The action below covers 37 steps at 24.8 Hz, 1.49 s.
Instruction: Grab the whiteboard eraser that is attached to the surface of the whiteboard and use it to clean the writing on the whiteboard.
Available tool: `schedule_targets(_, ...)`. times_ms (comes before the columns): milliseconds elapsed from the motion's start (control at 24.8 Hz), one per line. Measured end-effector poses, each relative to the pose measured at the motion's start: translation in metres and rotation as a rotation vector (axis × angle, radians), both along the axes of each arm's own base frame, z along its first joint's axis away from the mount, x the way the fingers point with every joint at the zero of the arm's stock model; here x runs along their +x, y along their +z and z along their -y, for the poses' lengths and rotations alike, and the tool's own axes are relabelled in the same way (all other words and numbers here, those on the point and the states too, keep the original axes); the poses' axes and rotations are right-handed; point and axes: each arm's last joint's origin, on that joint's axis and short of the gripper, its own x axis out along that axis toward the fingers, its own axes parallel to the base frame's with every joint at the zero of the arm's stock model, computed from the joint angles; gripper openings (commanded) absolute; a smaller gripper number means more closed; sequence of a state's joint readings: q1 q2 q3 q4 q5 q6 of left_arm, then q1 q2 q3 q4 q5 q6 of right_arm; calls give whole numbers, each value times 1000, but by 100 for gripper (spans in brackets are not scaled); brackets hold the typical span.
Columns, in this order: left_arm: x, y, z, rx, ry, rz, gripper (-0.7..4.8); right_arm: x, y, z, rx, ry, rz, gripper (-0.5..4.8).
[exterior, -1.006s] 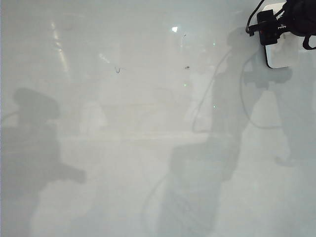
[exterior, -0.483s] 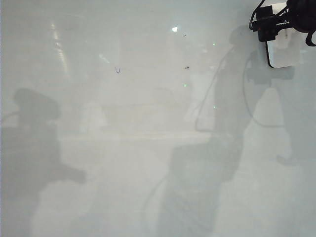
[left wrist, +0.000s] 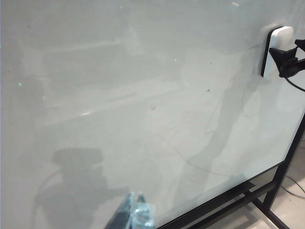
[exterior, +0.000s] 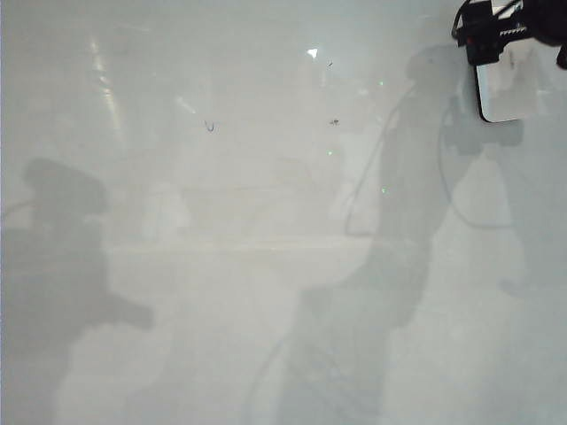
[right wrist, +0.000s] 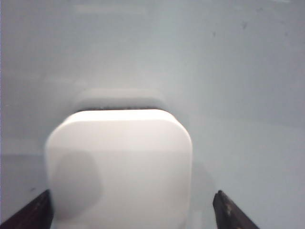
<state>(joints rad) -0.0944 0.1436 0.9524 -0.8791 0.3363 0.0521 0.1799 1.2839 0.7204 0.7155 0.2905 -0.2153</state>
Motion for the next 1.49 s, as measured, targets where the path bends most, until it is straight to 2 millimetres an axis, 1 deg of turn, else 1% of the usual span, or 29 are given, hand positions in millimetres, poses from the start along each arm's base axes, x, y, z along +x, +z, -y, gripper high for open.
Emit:
schedule_targets(161, 0, 0, 0, 0, 0, 1, -2, -11, 6, 1, -9, 3, -51, 479)
schedule_targets(201, 0, 0, 0, 0, 0, 0, -2, -14, 6, 2, -13, 2, -71, 461)
schedule_targets(241, 0, 0, 0, 0, 0, 1, -2, -22, 9, 4, -18, 0, -106, 401)
schedule_targets(282, 0, 0, 0, 0, 0, 1, -2, -31, 13, 5, -22, -1, -130, 375)
schedule_targets(362, 0, 0, 0, 0, 0, 1, -2, -40, 16, 7, -23, -1, -163, 320)
schedule_targets(402, 0, 0, 0, 0, 0, 1, -2, -45, 17, 8, -24, 0, -179, 275)
schedule_targets(483, 0, 0, 0, 0, 0, 1, -2, -58, 20, 10, -5, 0, -195, 176)
schedule_targets(523, 0, 0, 0, 0, 0, 0, -2, -65, 21, 11, 8, 1, -194, 97)
schedule_targets(563, 0, 0, 0, 0, 0, 0, -2, -77, 22, 14, 36, 3, -185, 62)
schedule_targets(684, 0, 0, 0, 0, 0, 0, -2, -101, 17, 18, 82, 10, -167, 5)
schedule_targets(724, 0, 0, 0, 0, 0, 1, -2, -110, 13, 20, 94, 13, -163, -3)
schedule_targets(926, 0, 0, 0, 0, 0, 0, -2, -149, -4, 27, 123, 23, -123, -2)
schedule_targets(1046, 0, 0, 0, 0, 0, 0, -2, -170, -13, 29, 156, 65, -59, -2)
schedule_targets(1127, 0, 0, 0, 0, 0, 1, -2, -179, -18, 31, 170, 88, -23, -2)
schedule_targets(1328, 0, 0, 0, 0, 0, 0, -2, -194, -50, 33, 177, 102, -1, -2)
schedule_targets(1489, 0, 0, 0, 0, 0, 1, -2, -195, -65, 33, 221, 116, -11, -1)
